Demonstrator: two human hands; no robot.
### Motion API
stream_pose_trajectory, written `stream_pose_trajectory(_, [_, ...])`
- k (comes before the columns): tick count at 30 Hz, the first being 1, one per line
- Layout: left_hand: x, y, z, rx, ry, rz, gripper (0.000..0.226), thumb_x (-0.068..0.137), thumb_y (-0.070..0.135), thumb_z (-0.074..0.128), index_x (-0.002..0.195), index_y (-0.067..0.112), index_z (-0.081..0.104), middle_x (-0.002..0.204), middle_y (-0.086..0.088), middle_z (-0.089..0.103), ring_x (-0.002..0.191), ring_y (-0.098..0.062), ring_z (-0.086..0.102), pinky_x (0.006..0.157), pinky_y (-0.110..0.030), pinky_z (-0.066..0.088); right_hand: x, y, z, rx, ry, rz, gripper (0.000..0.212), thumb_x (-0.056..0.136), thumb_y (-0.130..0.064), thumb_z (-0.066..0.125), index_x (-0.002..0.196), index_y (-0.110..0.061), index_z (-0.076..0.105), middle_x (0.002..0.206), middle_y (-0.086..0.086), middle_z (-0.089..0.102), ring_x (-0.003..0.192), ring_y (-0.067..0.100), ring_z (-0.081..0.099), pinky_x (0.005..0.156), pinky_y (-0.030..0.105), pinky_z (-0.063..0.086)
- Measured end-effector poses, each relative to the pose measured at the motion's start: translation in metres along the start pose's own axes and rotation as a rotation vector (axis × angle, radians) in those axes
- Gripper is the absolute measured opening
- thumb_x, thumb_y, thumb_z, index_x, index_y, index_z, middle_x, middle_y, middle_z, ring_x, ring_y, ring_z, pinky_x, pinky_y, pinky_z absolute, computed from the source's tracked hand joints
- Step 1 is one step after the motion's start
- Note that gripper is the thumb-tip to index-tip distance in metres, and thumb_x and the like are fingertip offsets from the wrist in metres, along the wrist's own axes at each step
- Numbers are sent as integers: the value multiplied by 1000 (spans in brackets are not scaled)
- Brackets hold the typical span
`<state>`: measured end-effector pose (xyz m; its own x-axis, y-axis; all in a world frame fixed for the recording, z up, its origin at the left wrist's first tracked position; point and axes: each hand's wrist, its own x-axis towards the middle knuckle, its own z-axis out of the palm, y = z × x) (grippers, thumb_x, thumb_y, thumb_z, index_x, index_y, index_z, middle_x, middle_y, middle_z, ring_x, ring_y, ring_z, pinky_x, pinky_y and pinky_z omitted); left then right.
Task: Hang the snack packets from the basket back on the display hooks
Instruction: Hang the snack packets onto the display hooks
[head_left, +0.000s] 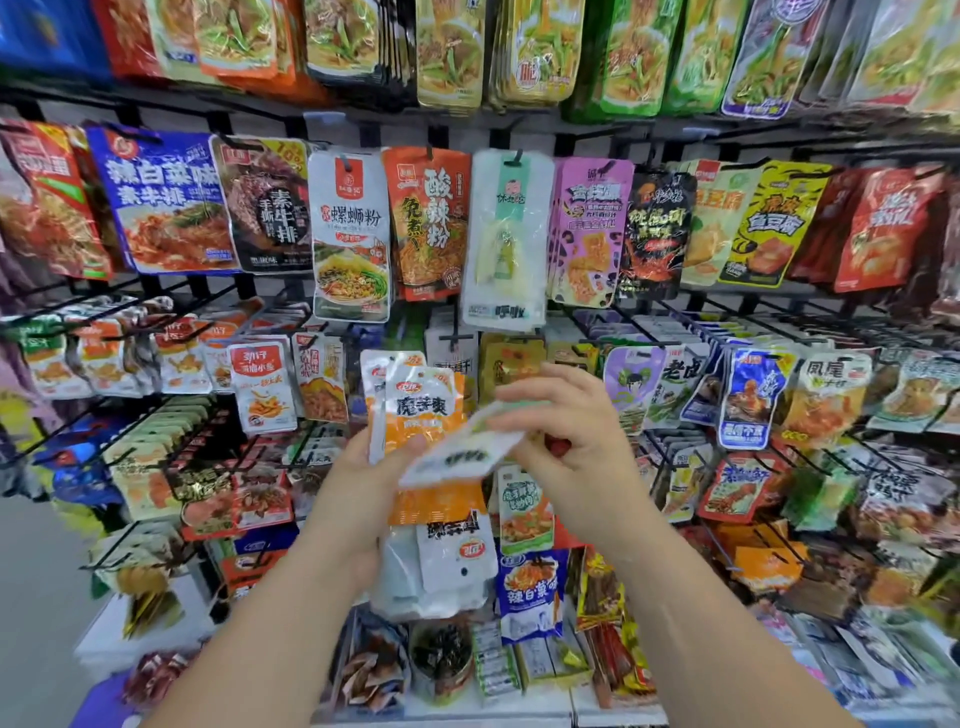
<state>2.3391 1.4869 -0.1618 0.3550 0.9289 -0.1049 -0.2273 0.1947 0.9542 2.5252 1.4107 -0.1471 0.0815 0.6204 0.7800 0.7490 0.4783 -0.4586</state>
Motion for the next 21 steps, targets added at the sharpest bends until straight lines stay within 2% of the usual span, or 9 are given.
stream_pose_trajectory(2, [5, -1, -5, -73, -27, -69, 21, 99, 19, 68, 120, 17, 69, 98, -8, 81, 81, -28, 78, 64, -40, 63, -11, 9, 4, -19, -100, 66, 17, 89, -32, 73, 98, -45, 79, 126, -27, 64, 137, 21, 45, 116, 47, 29])
stream_pose_trajectory(4, [5, -2, -7, -112, -54, -125, 16, 100, 15, 65, 116, 15, 69, 88, -7, 80, 67, -24, 76, 50, -33, 59, -25, 16, 6, -27, -142, 137, 23, 86, -28, 71, 98, -45, 80, 131, -32, 58, 140, 21, 38, 115, 51, 27])
stream_pose_trajectory(8, [2, -7, -6, -76, -132, -146, 25, 97, 7, 66, 121, 14, 70, 106, -16, 79, 78, -29, 78, 56, -37, 61, -35, 18, 7, -74, -185, 163, 29, 84, -37, 56, 98, -43, 81, 136, -32, 51, 145, 16, 30, 115, 58, 24])
stream_pose_trajectory(11, [-2, -13, -2, -42, -122, -114, 24, 95, 1, 66, 115, 14, 70, 102, -16, 80, 75, -28, 78, 54, -37, 60, -36, 17, 7, -153, -141, 155, 30, 84, -38, 54, 97, -43, 81, 142, -23, 52, 149, 28, 28, 116, 62, 23])
stream_pose_trajectory(13, [-3, -16, 0, -51, -83, -79, 23, 97, 0, 64, 116, 11, 69, 99, -14, 80, 75, -26, 78, 54, -35, 60, -39, 19, 7, -203, -93, 162, 32, 85, -24, 60, 101, -44, 80, 150, -15, 48, 153, 32, 24, 120, 59, 17])
stream_pose_trajectory(16, [-5, -16, 2, -17, -29, 16, 29, 97, 3, 67, 124, 15, 68, 109, -8, 80, 91, -25, 78, 62, -35, 62, -44, 21, 6, -200, -58, 314, 68, 86, 4, 68, 126, -51, 62, 165, -8, 28, 157, 21, 14, 123, 46, 13])
stream_pose_trajectory(18, [-7, -14, 5, 25, -9, 84, 31, 97, 4, 69, 124, 19, 68, 109, -4, 80, 93, -23, 78, 63, -33, 61, -42, 18, 2, -1, -2, 569, 79, 93, 9, 59, 141, -51, 42, 167, -7, 20, 153, 13, 25, 123, 39, 27])
stream_pose_trajectory(20, [-8, -11, 5, 49, -8, 125, 31, 97, 2, 69, 121, 20, 68, 105, 0, 81, 89, -18, 78, 60, -29, 60, -32, 14, 0, 417, 208, 856, 80, 97, 13, 49, 155, -39, 29, 160, 6, 39, 129, 10, 58, 104, 33, 50])
stream_pose_trajectory(21, [-7, -10, 4, 57, -7, 140, 32, 97, 3, 70, 122, 22, 67, 107, 2, 80, 91, -16, 78, 62, -28, 61, -26, 15, 0, 649, 321, 963, 78, 99, 12, 49, 160, -29, 23, 146, 14, 54, 112, 12, 69, 91, 30, 56])
